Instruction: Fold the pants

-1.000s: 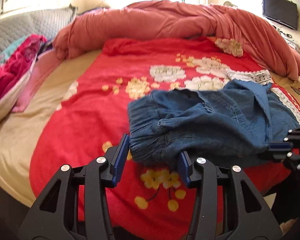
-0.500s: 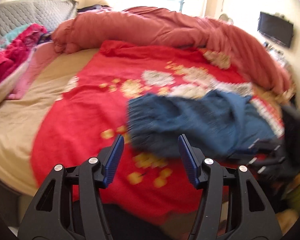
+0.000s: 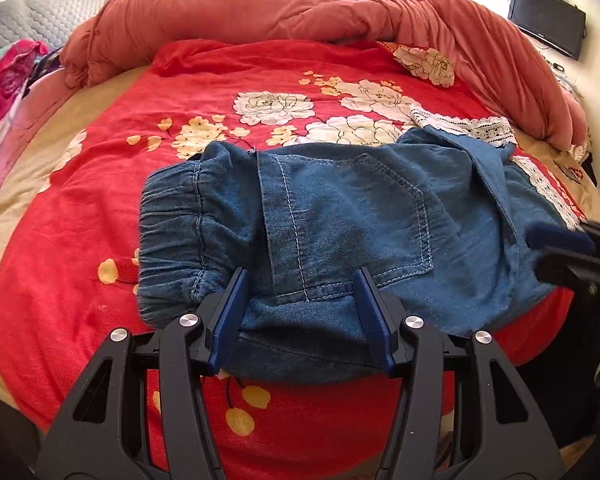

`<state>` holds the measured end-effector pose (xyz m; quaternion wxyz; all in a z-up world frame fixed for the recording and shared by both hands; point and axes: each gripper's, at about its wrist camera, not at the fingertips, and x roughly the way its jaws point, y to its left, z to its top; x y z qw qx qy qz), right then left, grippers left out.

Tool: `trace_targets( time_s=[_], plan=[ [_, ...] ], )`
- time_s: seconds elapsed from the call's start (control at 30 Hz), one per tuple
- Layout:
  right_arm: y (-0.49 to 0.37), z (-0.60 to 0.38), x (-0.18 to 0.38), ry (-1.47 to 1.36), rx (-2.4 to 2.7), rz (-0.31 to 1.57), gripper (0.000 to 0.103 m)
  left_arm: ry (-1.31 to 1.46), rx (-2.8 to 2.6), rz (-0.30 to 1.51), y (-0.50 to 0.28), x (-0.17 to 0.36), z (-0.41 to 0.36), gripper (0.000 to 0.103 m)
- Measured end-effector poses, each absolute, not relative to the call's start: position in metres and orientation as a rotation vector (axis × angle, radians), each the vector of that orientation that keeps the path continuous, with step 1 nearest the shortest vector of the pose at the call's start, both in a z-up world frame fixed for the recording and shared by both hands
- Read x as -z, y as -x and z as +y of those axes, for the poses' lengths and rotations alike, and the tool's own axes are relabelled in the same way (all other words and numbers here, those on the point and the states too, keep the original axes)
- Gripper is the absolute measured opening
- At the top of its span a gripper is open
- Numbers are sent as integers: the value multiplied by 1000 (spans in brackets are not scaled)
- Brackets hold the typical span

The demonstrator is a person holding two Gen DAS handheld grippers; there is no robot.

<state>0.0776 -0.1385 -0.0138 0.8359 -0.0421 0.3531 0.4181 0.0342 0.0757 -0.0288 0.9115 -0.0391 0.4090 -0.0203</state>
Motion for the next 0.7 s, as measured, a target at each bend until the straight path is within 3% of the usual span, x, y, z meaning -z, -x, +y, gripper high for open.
trace_targets(
  time_s=[0.23, 0.43, 0.7],
  plan=[
    [-111, -127, 62, 125, -771, 916, 36, 107, 62, 829, -36, 35, 79, 46],
    [-100, -141, 52, 69, -799, 859, 39, 120, 70, 761, -30, 27, 79, 46],
    [-101, -199, 12, -34, -668, 718, 61, 91, 118, 661, -9, -21, 50, 52]
  ],
)
